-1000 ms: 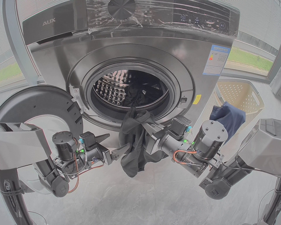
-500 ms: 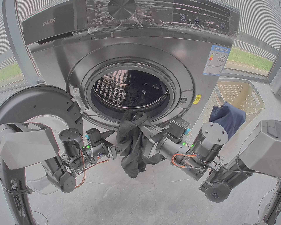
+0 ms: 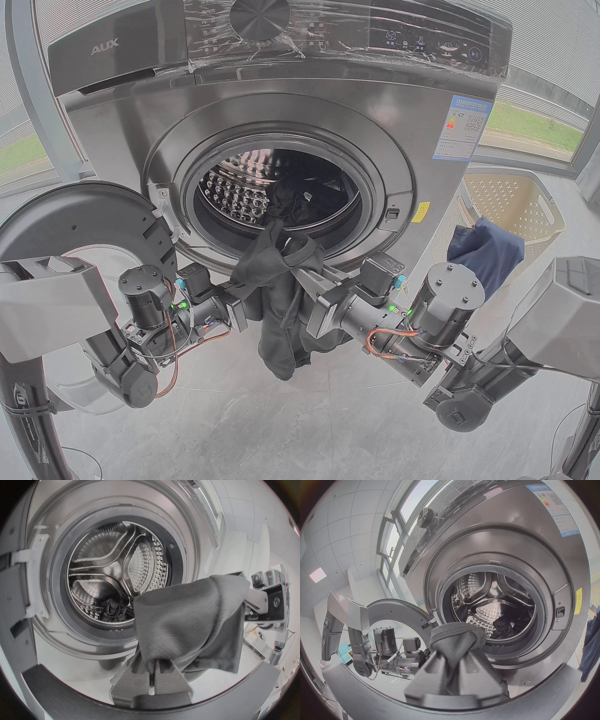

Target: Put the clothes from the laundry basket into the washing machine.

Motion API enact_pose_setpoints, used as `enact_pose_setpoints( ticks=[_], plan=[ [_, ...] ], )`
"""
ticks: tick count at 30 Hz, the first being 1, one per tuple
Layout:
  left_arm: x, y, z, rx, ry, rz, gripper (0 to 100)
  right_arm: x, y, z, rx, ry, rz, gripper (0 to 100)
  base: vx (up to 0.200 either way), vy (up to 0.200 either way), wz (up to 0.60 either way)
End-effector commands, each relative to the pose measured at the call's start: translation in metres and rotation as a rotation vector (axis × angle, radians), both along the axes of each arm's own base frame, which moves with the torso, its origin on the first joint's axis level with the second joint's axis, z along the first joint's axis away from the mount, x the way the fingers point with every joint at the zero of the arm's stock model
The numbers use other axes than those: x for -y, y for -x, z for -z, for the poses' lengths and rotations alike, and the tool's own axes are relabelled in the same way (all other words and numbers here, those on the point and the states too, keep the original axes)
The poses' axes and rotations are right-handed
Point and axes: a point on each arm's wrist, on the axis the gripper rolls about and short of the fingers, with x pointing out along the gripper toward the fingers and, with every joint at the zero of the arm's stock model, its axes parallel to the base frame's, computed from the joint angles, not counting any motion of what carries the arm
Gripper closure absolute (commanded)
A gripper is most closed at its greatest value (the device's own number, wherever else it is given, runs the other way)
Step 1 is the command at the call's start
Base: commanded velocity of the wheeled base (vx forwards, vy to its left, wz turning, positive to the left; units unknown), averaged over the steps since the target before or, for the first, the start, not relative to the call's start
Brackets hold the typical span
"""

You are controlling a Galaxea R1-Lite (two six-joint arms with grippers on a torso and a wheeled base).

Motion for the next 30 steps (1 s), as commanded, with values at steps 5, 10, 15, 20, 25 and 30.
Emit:
enact_pose_setpoints(
  ticks=[5, 10, 15, 20, 25, 30],
  plan=[
    [-0.005, 0.015, -0.041, 0.1, 0.048, 0.004, 100, 0.004, -0.015, 0.02, -0.039, 0.034, 0.034, 0, 0.0, 0.0, 0.0],
    [-0.006, 0.021, -0.057, 0.137, 0.074, 0.011, 100, 0.005, -0.021, 0.031, -0.058, 0.052, 0.048, 0, 0.0, 0.0, 0.0],
    [-0.008, 0.025, -0.065, 0.14, 0.108, 0.017, 100, 0.004, -0.023, 0.035, -0.064, 0.057, 0.049, 0, 0.0, 0.0, 0.0],
    [-0.01, 0.028, -0.074, 0.147, 0.142, 0.023, 100, 0.011, -0.03, 0.041, -0.068, 0.06, 0.066, 0, 0.0, 0.0, 0.0],
    [-0.011, 0.028, -0.076, 0.154, 0.145, 0.021, 100, 0.017, -0.031, 0.044, -0.077, 0.07, 0.072, 0, 0.0, 0.0, 0.0],
    [-0.013, 0.03, -0.08, 0.164, 0.147, 0.021, 100, 0.022, -0.032, 0.048, -0.089, 0.082, 0.083, 0, 0.0, 0.0, 0.0]
  ],
)
